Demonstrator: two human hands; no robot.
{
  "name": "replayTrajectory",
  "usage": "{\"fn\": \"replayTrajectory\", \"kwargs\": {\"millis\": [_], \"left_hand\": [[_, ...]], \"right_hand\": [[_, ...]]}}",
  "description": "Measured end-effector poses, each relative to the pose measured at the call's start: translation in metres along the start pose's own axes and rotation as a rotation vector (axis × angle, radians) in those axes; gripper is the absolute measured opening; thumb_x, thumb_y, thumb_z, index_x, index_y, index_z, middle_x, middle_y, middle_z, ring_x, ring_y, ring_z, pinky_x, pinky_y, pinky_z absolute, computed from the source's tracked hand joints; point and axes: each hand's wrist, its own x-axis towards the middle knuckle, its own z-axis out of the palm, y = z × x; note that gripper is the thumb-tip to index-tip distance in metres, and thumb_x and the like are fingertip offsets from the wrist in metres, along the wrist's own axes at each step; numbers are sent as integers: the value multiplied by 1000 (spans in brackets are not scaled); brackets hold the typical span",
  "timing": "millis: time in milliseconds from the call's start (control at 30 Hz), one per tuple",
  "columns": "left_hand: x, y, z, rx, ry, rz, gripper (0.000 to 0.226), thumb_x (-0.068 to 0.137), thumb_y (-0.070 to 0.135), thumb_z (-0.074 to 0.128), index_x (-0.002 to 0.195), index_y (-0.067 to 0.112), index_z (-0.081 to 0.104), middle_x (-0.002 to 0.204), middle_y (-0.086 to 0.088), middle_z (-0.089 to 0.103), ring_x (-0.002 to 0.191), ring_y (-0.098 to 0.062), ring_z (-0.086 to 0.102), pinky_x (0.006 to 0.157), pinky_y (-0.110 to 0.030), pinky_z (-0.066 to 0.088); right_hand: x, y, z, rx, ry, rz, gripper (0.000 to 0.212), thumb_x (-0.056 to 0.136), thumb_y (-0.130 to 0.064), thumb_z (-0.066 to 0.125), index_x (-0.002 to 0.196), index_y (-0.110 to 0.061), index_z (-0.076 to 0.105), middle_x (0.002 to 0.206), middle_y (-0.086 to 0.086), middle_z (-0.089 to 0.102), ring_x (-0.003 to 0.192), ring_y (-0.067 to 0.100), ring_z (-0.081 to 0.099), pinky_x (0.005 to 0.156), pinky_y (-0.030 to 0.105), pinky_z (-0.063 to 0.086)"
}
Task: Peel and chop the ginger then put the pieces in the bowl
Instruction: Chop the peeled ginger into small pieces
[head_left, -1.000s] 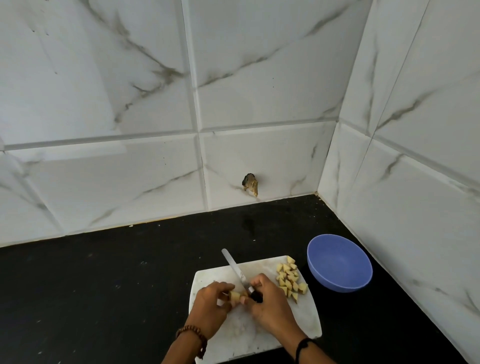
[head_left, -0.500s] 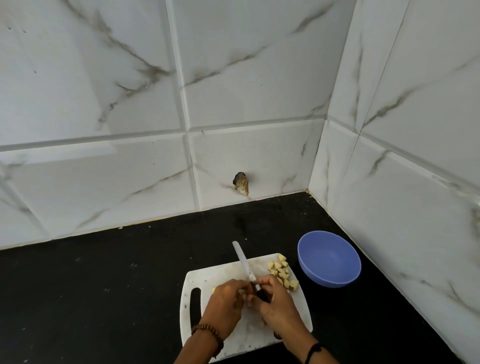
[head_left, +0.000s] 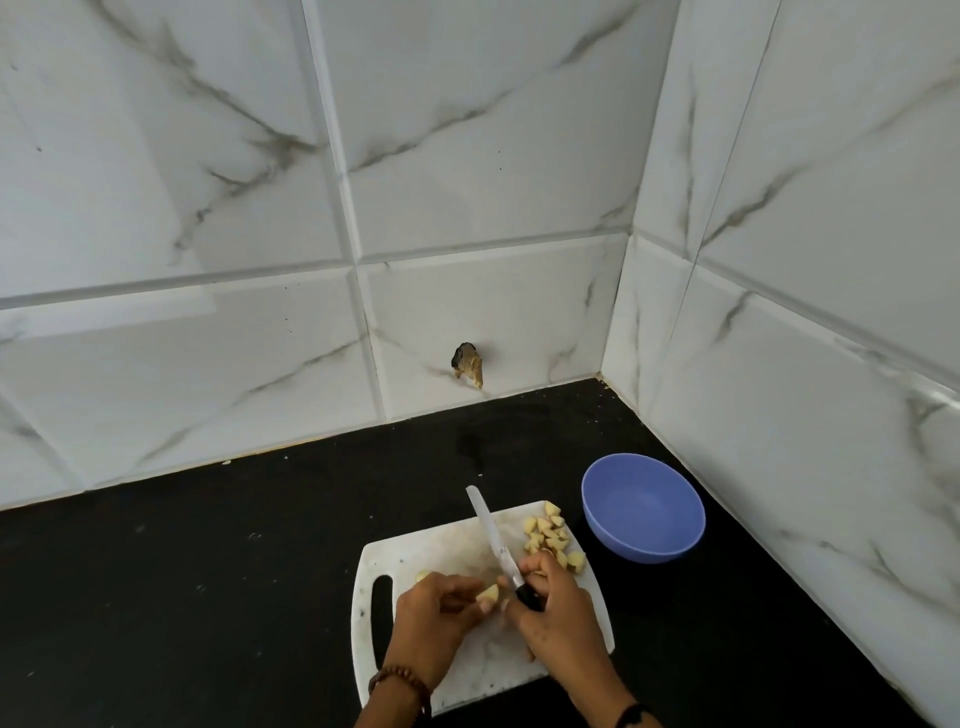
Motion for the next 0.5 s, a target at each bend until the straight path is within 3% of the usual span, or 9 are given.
{"fn": "replayTrajectory", "kwargs": {"millis": [100, 200, 267, 500], "left_hand": [[-3, -2, 11, 135, 73, 81, 15, 78, 32, 76, 92, 29, 77, 88, 15, 67, 78, 6, 63, 77, -5, 48], [-5, -3, 20, 140, 137, 105, 16, 78, 30, 77, 93, 25, 77, 88, 15, 67, 77, 7, 62, 75, -3, 46], [-7, -3, 21, 89, 165, 96, 16, 77, 30, 77, 92, 25, 76, 86, 15, 67, 80, 8, 62, 74, -3, 46], [-9, -7, 24, 74, 212, 127, 16, 77, 22, 78, 93, 23, 76, 85, 17, 68, 80, 9, 63, 73, -2, 46]], "right_hand": [[-1, 6, 1, -124, 0, -28, 18, 90, -33, 68, 103, -35, 55, 100, -12, 66, 100, 5, 61, 86, 22, 54], [-6, 10, -1, -171, 25, -54, 17, 92, -36, 64, 106, -33, 56, 100, -13, 64, 95, 0, 59, 75, 8, 46], [-12, 13, -1, -213, 30, -89, 13, 96, -37, 58, 106, -31, 57, 97, -13, 65, 91, -2, 60, 72, 6, 44], [-25, 19, -5, -254, -87, -138, 23, 101, -38, 47, 123, -43, 52, 112, -21, 61, 103, -9, 54, 88, 2, 40]]}}
